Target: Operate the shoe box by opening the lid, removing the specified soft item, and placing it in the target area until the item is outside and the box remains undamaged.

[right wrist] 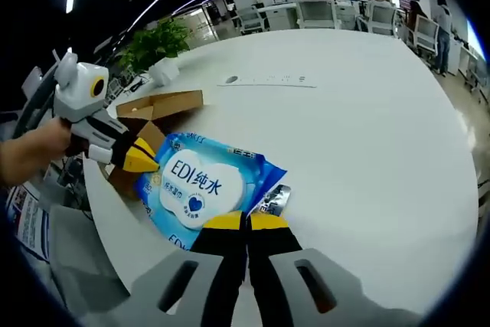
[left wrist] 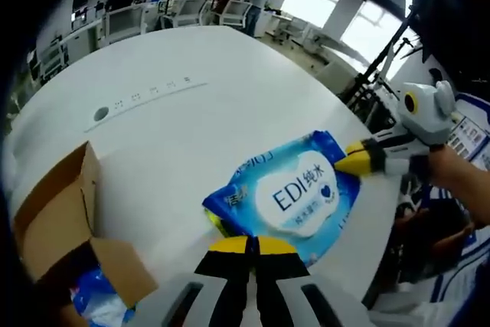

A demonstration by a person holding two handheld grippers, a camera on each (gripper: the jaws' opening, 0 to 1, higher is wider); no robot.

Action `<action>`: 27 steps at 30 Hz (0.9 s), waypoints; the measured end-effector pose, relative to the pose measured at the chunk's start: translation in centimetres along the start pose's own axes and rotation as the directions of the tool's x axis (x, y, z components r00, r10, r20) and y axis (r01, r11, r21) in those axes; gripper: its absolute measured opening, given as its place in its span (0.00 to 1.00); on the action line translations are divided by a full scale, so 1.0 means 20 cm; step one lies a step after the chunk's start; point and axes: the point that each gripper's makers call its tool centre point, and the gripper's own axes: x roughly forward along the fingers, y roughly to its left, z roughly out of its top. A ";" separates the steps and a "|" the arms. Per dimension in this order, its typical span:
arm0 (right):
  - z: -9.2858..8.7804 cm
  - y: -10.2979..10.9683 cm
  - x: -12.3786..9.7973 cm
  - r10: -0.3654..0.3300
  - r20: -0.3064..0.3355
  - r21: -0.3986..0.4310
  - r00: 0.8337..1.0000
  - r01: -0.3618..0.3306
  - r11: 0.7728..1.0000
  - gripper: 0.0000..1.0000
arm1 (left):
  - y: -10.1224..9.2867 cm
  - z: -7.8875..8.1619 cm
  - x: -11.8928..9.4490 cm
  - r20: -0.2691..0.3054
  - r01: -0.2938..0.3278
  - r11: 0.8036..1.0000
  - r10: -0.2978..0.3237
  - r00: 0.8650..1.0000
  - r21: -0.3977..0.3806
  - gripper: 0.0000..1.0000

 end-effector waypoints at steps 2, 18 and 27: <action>-0.02 -0.01 0.02 0.002 -0.012 -0.005 1.000 -0.002 1.000 0.00 | 0.00 -0.02 0.02 -0.012 -0.002 1.000 0.002 1.000 0.003 0.00; -0.14 -0.08 0.14 0.015 -0.062 0.021 0.998 -0.014 1.000 0.00 | 0.03 -0.12 0.14 -0.078 -0.006 1.000 0.006 0.997 0.000 0.01; -0.13 -0.08 0.14 0.020 -0.056 0.017 0.998 -0.019 1.000 0.00 | 0.04 -0.13 0.15 -0.080 -0.001 1.000 0.000 0.997 -0.012 0.01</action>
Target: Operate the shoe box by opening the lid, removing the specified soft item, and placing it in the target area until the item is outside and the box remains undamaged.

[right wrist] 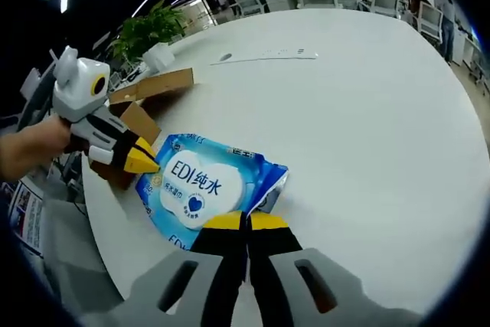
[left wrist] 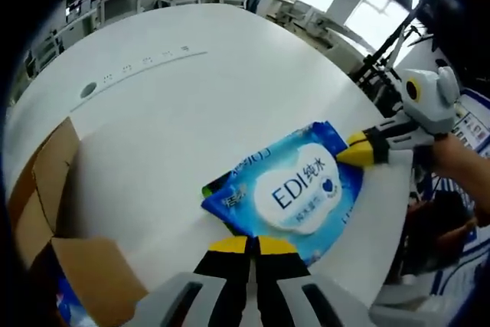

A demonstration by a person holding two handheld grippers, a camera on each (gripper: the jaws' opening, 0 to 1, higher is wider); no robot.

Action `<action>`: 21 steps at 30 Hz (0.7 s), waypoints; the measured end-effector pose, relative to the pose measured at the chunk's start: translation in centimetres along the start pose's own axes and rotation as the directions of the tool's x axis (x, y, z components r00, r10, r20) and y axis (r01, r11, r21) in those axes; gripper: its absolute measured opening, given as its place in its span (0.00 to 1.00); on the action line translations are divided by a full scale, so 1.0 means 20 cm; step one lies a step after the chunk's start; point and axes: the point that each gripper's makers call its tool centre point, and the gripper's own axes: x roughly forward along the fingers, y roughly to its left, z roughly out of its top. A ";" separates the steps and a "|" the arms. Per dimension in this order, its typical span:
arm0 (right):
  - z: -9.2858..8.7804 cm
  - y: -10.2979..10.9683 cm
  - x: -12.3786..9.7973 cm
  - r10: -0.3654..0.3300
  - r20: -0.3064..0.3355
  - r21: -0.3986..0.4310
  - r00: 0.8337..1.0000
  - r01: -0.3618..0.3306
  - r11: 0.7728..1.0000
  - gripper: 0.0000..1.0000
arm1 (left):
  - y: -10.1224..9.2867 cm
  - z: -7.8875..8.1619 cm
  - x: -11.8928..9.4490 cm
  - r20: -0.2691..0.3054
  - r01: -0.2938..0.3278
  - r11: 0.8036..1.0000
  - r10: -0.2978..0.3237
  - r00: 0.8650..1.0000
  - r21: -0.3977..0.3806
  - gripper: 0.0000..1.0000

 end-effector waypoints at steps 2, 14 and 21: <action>0.00 0.00 0.00 0.000 0.000 -0.001 1.000 0.000 1.000 0.00 | 0.00 0.00 0.00 0.006 0.000 1.000 0.000 1.000 -0.002 0.02; 0.01 0.01 -0.01 0.008 0.017 0.025 1.000 -0.008 1.000 0.09 | 0.00 0.02 -0.03 0.040 -0.014 0.999 0.013 0.999 0.037 0.12; 0.01 0.02 -0.03 0.005 0.021 0.027 1.000 -0.006 1.000 0.18 | -0.01 0.04 -0.06 0.061 -0.017 0.998 0.013 0.998 0.065 0.21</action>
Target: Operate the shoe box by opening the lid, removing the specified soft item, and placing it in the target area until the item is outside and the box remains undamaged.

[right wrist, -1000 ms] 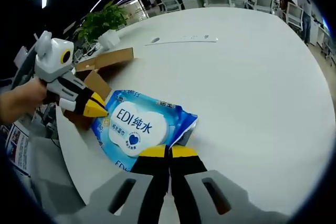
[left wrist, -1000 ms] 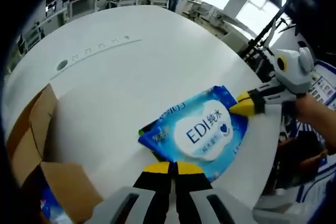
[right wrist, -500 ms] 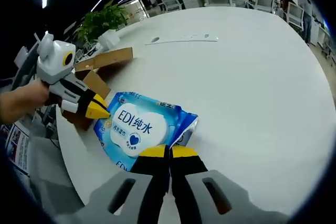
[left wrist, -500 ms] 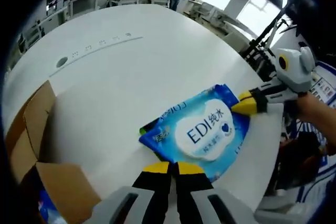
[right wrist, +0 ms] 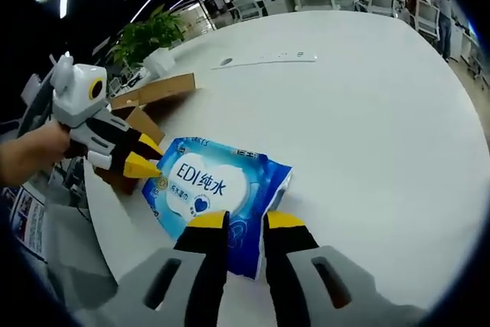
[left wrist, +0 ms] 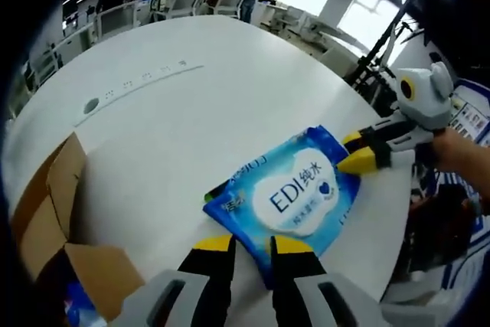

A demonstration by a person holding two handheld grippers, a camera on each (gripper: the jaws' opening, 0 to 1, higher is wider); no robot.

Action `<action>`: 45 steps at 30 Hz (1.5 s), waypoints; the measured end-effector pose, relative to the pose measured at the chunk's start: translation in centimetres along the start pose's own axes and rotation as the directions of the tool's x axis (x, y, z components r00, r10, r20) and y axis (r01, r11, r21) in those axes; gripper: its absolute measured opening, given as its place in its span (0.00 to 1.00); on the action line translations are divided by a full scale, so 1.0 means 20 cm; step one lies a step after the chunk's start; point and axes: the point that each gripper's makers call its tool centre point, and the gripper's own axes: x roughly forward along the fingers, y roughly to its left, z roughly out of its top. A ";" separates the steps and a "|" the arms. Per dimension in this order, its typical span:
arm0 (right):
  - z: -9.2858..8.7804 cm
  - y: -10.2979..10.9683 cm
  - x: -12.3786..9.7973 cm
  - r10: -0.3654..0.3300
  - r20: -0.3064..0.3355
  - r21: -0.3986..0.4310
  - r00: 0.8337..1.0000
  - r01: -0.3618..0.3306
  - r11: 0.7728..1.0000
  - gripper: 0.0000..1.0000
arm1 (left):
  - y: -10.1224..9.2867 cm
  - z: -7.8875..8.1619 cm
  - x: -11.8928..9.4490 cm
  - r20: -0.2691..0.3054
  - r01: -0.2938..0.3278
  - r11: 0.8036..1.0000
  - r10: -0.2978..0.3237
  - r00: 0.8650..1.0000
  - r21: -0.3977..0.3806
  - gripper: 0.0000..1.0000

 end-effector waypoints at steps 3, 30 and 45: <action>0.01 0.00 -0.02 -0.006 0.005 -0.003 1.000 0.006 1.000 0.21 | -0.01 0.01 -0.02 0.015 0.001 1.000 -0.001 1.000 0.011 0.23; 0.08 0.22 -0.22 -0.021 0.038 -0.050 0.999 0.023 0.998 0.45 | -0.06 0.02 -0.34 0.126 0.047 0.998 -0.052 0.991 0.042 0.45; 0.10 0.46 -0.21 -0.016 0.038 -0.088 0.999 0.020 0.996 0.42 | 0.10 -0.07 -0.59 0.167 0.022 0.999 -0.030 0.986 0.048 0.45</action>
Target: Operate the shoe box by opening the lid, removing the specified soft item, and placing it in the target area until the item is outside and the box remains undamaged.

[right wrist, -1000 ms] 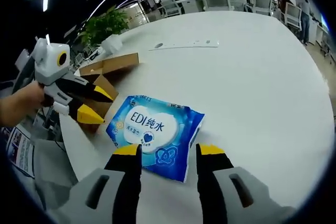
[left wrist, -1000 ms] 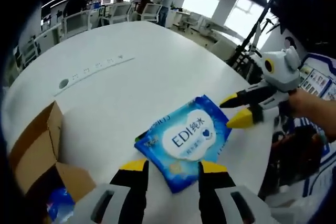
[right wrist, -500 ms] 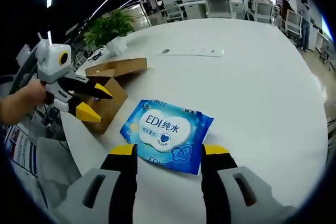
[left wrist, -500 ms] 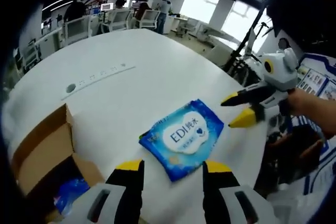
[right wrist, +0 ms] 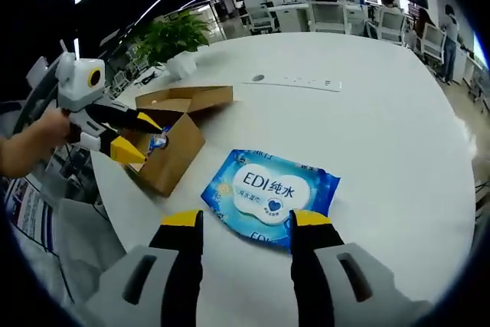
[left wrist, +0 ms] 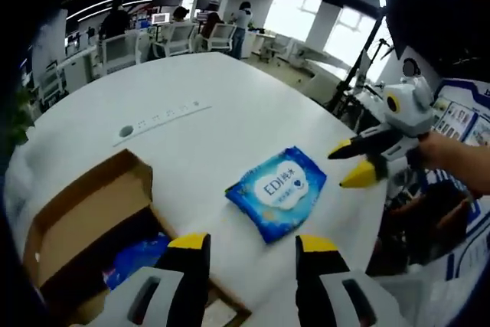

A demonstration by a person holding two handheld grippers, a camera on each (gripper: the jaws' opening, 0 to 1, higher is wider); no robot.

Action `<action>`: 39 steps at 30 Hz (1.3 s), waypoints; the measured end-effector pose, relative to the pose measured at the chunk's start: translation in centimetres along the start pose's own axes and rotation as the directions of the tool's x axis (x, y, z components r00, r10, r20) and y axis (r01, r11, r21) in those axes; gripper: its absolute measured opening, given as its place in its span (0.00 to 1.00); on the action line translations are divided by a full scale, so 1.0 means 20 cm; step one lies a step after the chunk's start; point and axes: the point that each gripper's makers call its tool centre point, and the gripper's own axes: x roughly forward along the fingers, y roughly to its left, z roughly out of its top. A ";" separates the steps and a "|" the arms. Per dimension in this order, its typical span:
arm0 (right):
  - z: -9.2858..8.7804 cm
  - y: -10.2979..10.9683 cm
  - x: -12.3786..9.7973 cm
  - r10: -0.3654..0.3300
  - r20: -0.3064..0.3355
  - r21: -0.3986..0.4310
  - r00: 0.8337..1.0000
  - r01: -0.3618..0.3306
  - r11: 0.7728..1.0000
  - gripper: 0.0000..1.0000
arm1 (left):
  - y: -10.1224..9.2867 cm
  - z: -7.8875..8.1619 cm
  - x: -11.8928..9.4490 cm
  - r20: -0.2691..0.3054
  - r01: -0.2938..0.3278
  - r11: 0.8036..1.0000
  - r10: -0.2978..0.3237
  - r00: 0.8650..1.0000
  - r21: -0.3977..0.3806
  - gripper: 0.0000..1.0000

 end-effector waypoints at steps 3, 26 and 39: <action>0.02 0.05 0.01 0.005 0.004 -0.009 1.000 -0.005 1.000 0.41 | 0.01 -0.02 -0.07 0.007 0.003 1.000 -0.003 1.000 0.019 0.45; 0.14 0.42 0.20 0.032 -0.007 -0.061 0.999 -0.032 0.998 0.36 | 0.35 -0.19 -0.36 0.023 -0.046 0.999 0.045 0.999 0.018 0.44; 0.17 0.61 0.31 0.059 -0.012 -0.066 0.998 -0.060 0.996 0.32 | 0.49 -0.23 -0.39 0.028 -0.086 0.984 0.082 0.996 0.158 0.41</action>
